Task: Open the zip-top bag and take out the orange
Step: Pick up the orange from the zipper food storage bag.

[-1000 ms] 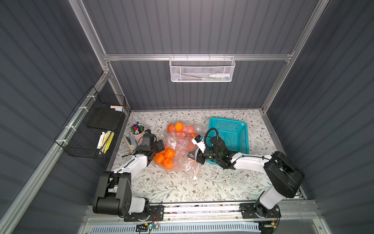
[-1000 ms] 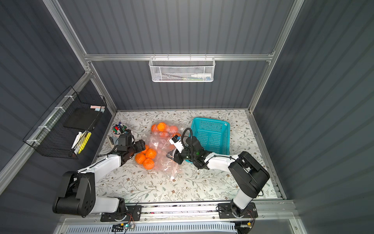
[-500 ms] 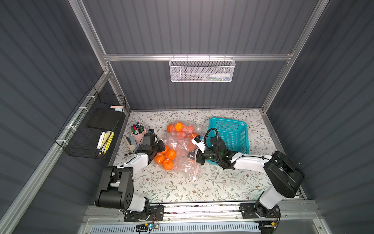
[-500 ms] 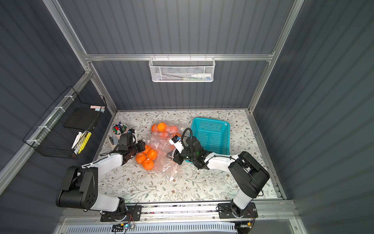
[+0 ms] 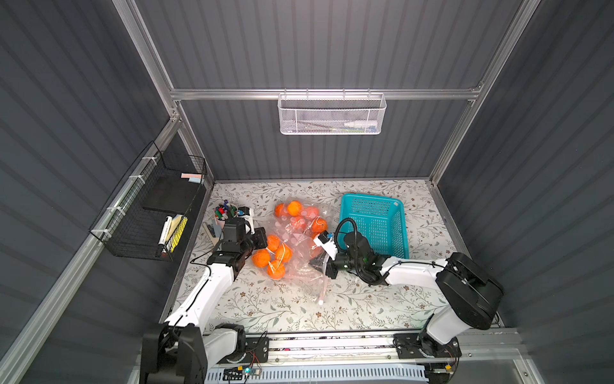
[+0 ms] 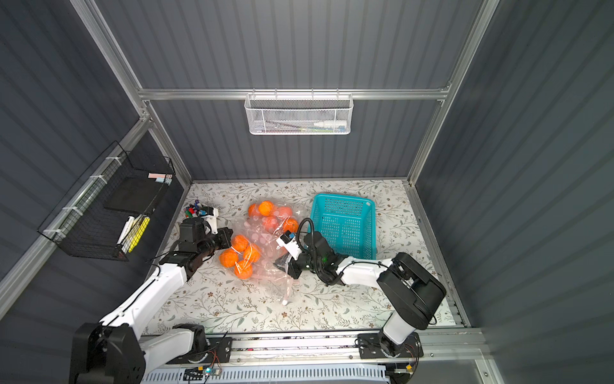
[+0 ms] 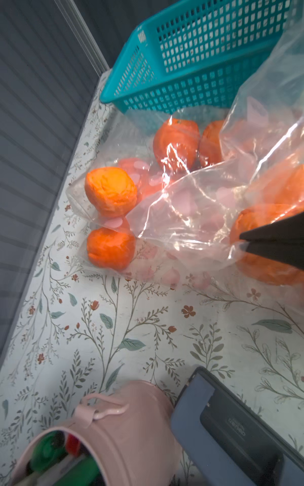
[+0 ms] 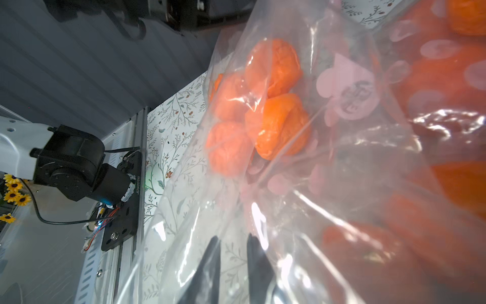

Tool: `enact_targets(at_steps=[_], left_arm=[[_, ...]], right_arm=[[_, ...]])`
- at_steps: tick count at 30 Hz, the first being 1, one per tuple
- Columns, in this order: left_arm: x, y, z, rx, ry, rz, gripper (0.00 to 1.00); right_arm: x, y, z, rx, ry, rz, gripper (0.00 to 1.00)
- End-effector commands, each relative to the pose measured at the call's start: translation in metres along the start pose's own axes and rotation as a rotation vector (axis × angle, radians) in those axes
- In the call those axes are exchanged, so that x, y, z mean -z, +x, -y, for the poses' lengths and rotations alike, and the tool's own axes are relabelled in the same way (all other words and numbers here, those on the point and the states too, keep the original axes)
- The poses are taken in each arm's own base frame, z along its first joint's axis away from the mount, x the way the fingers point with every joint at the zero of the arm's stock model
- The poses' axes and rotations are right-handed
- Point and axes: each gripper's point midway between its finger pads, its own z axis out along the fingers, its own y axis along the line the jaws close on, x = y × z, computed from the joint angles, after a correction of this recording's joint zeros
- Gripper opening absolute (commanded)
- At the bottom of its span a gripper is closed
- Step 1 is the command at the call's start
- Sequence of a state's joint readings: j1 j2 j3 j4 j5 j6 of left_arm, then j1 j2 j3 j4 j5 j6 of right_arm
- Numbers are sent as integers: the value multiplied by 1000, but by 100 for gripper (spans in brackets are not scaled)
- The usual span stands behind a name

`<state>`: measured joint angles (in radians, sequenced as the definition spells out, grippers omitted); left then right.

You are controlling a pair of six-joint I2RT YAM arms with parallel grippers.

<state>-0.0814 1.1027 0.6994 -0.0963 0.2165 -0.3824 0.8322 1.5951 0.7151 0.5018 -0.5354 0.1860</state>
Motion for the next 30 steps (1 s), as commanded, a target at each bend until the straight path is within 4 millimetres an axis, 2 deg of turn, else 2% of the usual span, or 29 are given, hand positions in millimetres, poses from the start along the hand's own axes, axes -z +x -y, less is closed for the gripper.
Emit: enact_targets(at_steps=[1,6,10,14,16,18,22,27,30], left_arm=[[23,4,17,-22,64,-38,0],[49,-1,36,-47,133,-36,0],[65,-7,59,-63,237,-52,0],[80,-7,64,-56,242,-71,0],[86,-6,62,-54,219,-81,0],[88,-6,62,-59,216,-84,0],[83,-2,62,-55,227,-104,0],[79,-6,63,-58,234,-93,0],[66,14,48,-58,185,-144,0]], right_arm=[[-4,29,-6,-24,38,-67,22],[-7,39,-17,-12,55,-77,24],[-4,41,-13,-12,106,-89,27],[0,45,-7,-23,162,-90,28],[-4,50,-12,-21,148,-83,29],[-12,58,-16,3,126,-63,33],[-28,63,-15,14,100,-53,49],[-37,70,-17,60,101,-54,65],[-40,70,-20,85,93,-57,73]])
